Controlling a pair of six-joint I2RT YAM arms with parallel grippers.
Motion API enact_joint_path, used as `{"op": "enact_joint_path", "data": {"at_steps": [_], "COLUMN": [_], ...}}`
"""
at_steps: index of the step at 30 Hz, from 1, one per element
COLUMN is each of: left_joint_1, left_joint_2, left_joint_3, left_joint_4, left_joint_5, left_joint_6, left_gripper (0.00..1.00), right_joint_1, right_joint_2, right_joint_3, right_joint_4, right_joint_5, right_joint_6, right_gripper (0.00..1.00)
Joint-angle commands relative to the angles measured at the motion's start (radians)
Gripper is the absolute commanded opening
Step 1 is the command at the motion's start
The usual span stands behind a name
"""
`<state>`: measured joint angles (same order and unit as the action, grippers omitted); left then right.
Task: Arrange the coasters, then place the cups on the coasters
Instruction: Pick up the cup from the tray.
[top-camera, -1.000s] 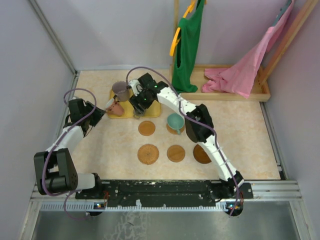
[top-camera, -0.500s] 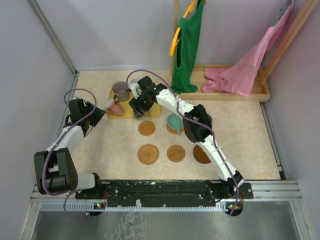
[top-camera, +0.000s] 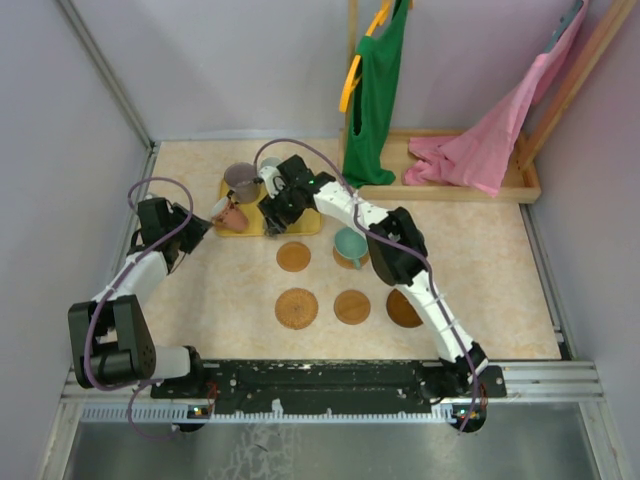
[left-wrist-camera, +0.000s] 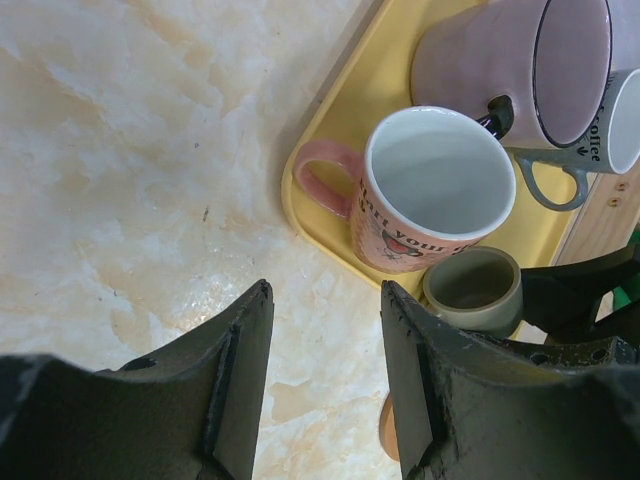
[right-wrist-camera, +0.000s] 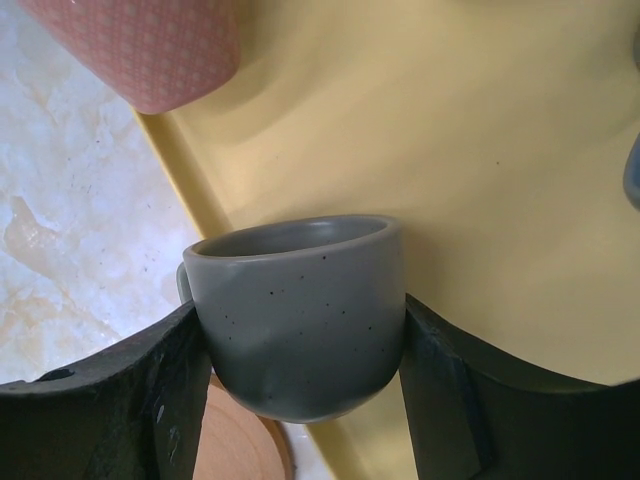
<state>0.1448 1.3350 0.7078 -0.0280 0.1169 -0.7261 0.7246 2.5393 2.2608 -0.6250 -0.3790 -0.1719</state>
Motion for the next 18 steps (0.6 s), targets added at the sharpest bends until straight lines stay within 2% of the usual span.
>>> {"op": "enact_joint_path", "data": {"at_steps": [1, 14, 18], "left_joint_1": [0.005, 0.004, 0.004], "left_joint_2": [0.005, -0.005, -0.011], "left_joint_3": [-0.007, -0.005, -0.009], "left_joint_4": [0.021, 0.020, 0.022], "left_joint_5": [0.005, 0.008, 0.010], "left_joint_6": [-0.002, 0.003, 0.005], "left_gripper": [0.53, 0.53, 0.53], "right_joint_1": [0.014, 0.013, 0.008], "right_joint_2": [-0.085, -0.315, -0.332], "right_joint_3": [-0.116, -0.496, -0.551], "right_joint_4": [0.108, 0.599, 0.718], "right_joint_5": [0.019, 0.074, 0.074], "right_joint_6": [0.033, 0.167, 0.222], "right_gripper": [0.00, 0.00, 0.00]}}
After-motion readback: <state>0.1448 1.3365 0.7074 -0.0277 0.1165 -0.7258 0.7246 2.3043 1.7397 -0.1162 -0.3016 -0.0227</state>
